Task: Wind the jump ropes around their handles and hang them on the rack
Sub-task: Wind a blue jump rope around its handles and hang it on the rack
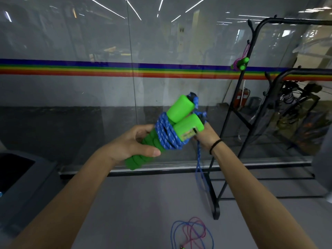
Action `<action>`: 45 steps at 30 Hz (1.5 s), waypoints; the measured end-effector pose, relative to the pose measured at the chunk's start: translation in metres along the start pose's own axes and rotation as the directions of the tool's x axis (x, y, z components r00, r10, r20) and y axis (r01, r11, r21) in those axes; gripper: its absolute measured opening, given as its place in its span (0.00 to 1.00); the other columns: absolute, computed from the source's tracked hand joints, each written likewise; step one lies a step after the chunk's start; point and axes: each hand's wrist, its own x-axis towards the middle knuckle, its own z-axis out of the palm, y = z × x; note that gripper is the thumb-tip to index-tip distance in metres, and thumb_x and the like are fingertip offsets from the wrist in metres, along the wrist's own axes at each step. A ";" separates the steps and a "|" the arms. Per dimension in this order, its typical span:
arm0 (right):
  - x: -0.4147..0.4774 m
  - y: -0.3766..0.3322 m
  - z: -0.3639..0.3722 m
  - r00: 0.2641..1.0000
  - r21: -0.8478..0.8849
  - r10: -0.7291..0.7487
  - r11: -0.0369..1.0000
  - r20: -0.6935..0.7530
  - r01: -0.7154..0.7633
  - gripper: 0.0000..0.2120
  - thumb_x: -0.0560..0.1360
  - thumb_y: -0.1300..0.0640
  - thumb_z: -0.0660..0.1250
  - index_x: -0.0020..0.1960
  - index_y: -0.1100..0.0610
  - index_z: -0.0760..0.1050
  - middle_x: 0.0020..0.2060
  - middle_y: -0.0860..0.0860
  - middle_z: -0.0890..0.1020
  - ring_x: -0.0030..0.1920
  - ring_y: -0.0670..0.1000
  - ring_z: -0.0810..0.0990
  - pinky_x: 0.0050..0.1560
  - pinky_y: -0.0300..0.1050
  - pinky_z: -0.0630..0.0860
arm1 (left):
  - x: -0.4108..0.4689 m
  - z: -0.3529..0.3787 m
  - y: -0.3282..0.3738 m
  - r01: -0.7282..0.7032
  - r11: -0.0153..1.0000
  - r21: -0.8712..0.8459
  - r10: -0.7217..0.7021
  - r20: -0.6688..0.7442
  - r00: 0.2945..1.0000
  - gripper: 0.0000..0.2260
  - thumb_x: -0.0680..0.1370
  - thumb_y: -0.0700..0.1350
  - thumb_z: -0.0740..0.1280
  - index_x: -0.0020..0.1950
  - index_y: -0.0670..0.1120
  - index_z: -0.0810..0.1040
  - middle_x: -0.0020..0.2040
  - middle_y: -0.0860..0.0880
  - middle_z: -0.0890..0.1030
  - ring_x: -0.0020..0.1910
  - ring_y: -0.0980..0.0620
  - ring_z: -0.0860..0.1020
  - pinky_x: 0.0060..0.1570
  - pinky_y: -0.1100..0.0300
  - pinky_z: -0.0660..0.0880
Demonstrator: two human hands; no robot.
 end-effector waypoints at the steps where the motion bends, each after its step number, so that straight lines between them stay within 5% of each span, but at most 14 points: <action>1: -0.004 0.005 0.002 0.999 -0.062 0.026 0.998 0.022 -0.025 0.18 0.72 0.64 0.65 0.25 0.53 0.77 0.15 0.45 0.70 0.18 0.38 0.64 0.25 0.34 0.61 | 0.000 -0.003 0.001 0.004 1.000 -0.018 -0.005 -0.070 0.998 0.22 0.52 0.52 0.80 0.45 0.53 0.84 0.37 0.56 0.83 0.35 0.61 0.78 0.36 0.69 0.74; 5: -0.023 0.008 0.009 0.980 -0.268 0.059 0.963 0.189 -0.006 0.15 0.78 0.56 0.59 0.34 0.55 0.74 0.18 0.44 0.68 0.20 0.40 0.63 0.25 0.28 0.59 | 0.002 -0.012 0.007 0.136 0.988 0.067 -0.106 -0.334 0.937 0.10 0.59 0.41 0.77 0.39 0.47 0.83 0.29 0.55 0.82 0.28 0.61 0.77 0.29 0.70 0.72; 8: -0.034 0.001 0.017 0.970 -0.407 0.009 0.909 0.244 0.094 0.15 0.78 0.54 0.58 0.33 0.51 0.72 0.19 0.41 0.70 0.23 0.40 0.66 0.29 0.30 0.61 | 0.009 -0.010 0.001 0.212 0.974 0.079 -0.144 -0.508 0.849 0.10 0.66 0.34 0.75 0.43 0.44 0.81 0.30 0.54 0.82 0.28 0.61 0.78 0.28 0.69 0.73; 11: -0.042 -0.015 0.023 0.964 -0.674 -0.005 0.714 0.266 0.190 0.15 0.78 0.52 0.58 0.35 0.50 0.73 0.24 0.44 0.72 0.29 0.42 0.70 0.36 0.36 0.66 | 0.013 -0.002 -0.010 0.246 0.965 0.092 -0.147 -0.589 0.795 0.12 0.64 0.37 0.77 0.46 0.42 0.81 0.36 0.48 0.83 0.30 0.57 0.78 0.31 0.66 0.75; 15: -0.056 -0.042 0.029 0.949 -0.898 0.127 0.379 0.289 0.223 0.18 0.79 0.47 0.53 0.47 0.56 0.76 0.46 0.59 0.80 0.48 0.60 0.77 0.49 0.49 0.72 | 0.017 0.006 -0.024 0.305 0.916 0.262 -0.066 -0.651 0.756 0.14 0.59 0.44 0.79 0.43 0.49 0.83 0.34 0.49 0.82 0.30 0.57 0.77 0.34 0.64 0.75; 19: -0.063 -0.064 0.029 0.907 -0.919 0.185 0.189 0.379 0.345 0.17 0.78 0.45 0.55 0.55 0.55 0.73 0.51 0.57 0.79 0.54 0.59 0.77 0.44 0.46 0.66 | 0.015 0.011 -0.031 0.401 0.678 0.616 0.019 -0.560 0.828 0.20 0.57 0.50 0.76 0.48 0.56 0.81 0.38 0.51 0.83 0.42 0.50 0.81 0.41 0.58 0.76; 23: -0.058 -0.087 0.016 0.856 -0.873 0.199 0.222 0.476 0.434 0.15 0.76 0.43 0.59 0.52 0.51 0.77 0.43 0.51 0.79 0.45 0.51 0.76 0.41 0.43 0.66 | 0.009 0.017 -0.036 0.279 0.348 0.895 -0.037 -0.284 0.958 0.19 0.63 0.52 0.73 0.53 0.56 0.76 0.45 0.52 0.83 0.46 0.48 0.80 0.38 0.60 0.70; 27: -0.037 -0.083 -0.001 0.838 -0.781 0.130 0.460 0.530 0.423 0.11 0.71 0.44 0.66 0.43 0.50 0.80 0.34 0.43 0.79 0.35 0.42 0.74 0.42 0.44 0.72 | 0.003 0.023 -0.033 0.094 0.383 0.919 -0.083 -0.067 0.994 0.17 0.63 0.52 0.72 0.50 0.56 0.73 0.40 0.54 0.80 0.39 0.56 0.77 0.35 0.61 0.69; 32: -0.022 -0.053 -0.010 0.833 -0.496 0.091 0.836 0.546 0.233 0.04 0.71 0.55 0.69 0.38 0.49 0.78 0.30 0.38 0.81 0.35 0.36 0.76 0.42 0.28 0.68 | 0.002 0.030 -0.030 -0.022 0.579 0.815 -0.016 0.038 0.999 0.20 0.62 0.47 0.75 0.48 0.56 0.71 0.39 0.53 0.78 0.39 0.56 0.76 0.37 0.62 0.71; 36: -0.029 -0.036 -0.004 0.820 -0.013 0.047 0.999 0.570 -0.048 0.01 0.71 0.59 0.68 0.40 0.55 0.78 0.30 0.45 0.83 0.32 0.38 0.78 0.36 0.27 0.73 | -0.003 0.037 -0.029 -0.013 0.925 0.380 0.036 -0.052 0.998 0.22 0.61 0.40 0.78 0.51 0.56 0.78 0.46 0.53 0.83 0.43 0.61 0.78 0.43 0.61 0.77; 38: -0.035 -0.026 0.005 0.752 0.313 -0.074 0.932 0.655 -0.181 0.05 0.73 0.57 0.67 0.46 0.57 0.79 0.37 0.51 0.85 0.40 0.42 0.81 0.47 0.29 0.75 | -0.003 0.044 -0.031 -0.009 0.995 0.102 0.022 -0.129 0.991 0.25 0.60 0.41 0.78 0.54 0.54 0.78 0.48 0.56 0.84 0.47 0.61 0.79 0.46 0.66 0.76; 41: -0.035 -0.011 0.005 0.956 -0.038 0.102 0.995 0.277 -0.096 0.13 0.78 0.56 0.59 0.36 0.54 0.74 0.22 0.43 0.71 0.24 0.42 0.67 0.28 0.33 0.65 | 0.003 0.048 -0.034 -0.023 0.971 -0.238 -0.062 -0.346 0.936 0.22 0.56 0.46 0.74 0.49 0.47 0.78 0.39 0.54 0.84 0.38 0.59 0.80 0.40 0.66 0.76; 45: -0.037 -0.008 0.006 0.954 -0.230 0.173 0.966 0.245 -0.116 0.16 0.80 0.53 0.55 0.37 0.55 0.73 0.23 0.47 0.61 0.21 0.41 0.57 0.22 0.32 0.56 | 0.010 0.044 -0.029 0.002 0.892 -0.452 -0.225 -0.441 0.869 0.10 0.62 0.42 0.73 0.39 0.40 0.78 0.33 0.47 0.77 0.31 0.53 0.75 0.38 0.61 0.78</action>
